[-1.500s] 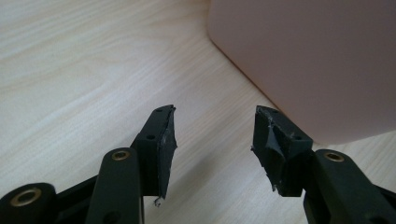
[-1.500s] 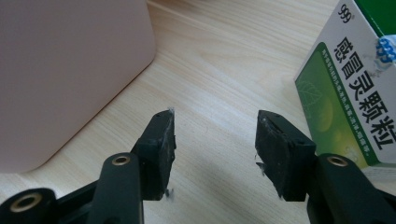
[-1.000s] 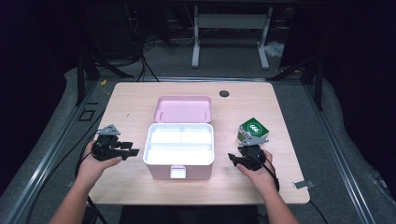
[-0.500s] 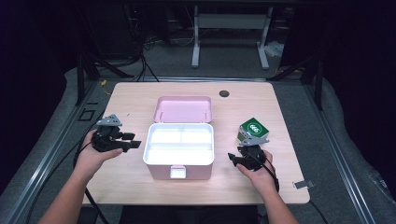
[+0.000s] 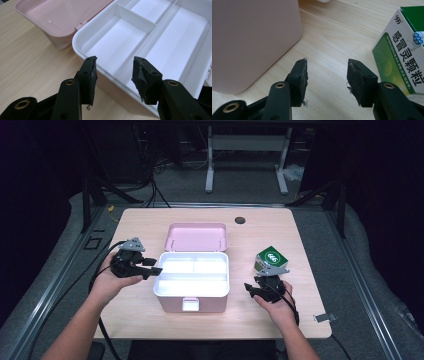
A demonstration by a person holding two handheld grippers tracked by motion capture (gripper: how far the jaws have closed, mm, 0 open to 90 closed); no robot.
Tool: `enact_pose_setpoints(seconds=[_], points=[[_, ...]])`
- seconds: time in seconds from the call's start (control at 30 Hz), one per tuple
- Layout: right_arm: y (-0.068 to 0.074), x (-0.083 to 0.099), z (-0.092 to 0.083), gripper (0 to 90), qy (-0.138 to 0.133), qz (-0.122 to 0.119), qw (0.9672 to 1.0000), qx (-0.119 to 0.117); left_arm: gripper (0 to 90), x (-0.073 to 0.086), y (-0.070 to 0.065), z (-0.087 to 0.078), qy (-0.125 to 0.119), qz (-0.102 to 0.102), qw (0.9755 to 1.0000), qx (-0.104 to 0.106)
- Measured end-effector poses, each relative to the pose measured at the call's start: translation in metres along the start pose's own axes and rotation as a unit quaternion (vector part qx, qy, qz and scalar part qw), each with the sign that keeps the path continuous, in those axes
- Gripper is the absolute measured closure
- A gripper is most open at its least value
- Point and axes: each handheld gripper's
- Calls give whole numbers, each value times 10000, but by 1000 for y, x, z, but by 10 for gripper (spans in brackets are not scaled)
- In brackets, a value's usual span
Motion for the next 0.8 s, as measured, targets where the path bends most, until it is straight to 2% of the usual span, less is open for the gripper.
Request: enact_pose_setpoints(seconds=[0.23,0.27,0.37,0.4,0.5,0.7,0.8], points=[[1,0,0,503,-21,6,10000,42,610,-17,-8,12,224,388,9990,58],[0,0,0,503,-9,-15,10000,-28,621,-19,-9,13,242,458,9986,45],[0,0,0,504,-7,-6,10000,-22,653,-26,-13,16,412,733,9964,72],[0,0,0,504,-13,4,10000,45,659,-29,-14,18,483,841,9953,78],[0,0,0,505,3,-4,10000,-22,677,-38,-19,21,786,1225,9893,-1],[0,0,0,507,-1,-8,10000,-41,718,-54,-29,29,1234,1591,9795,18],[1,0,0,507,-4,-5,10000,19,725,-60,-34,35,1499,1797,9722,-8]])
Point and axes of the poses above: each handheld gripper's, and its own axes: z roughly forward along the jaws, x roughly out of its underside, y roughly to its left, and after that the axes turned 9 degrees about y, right-handed
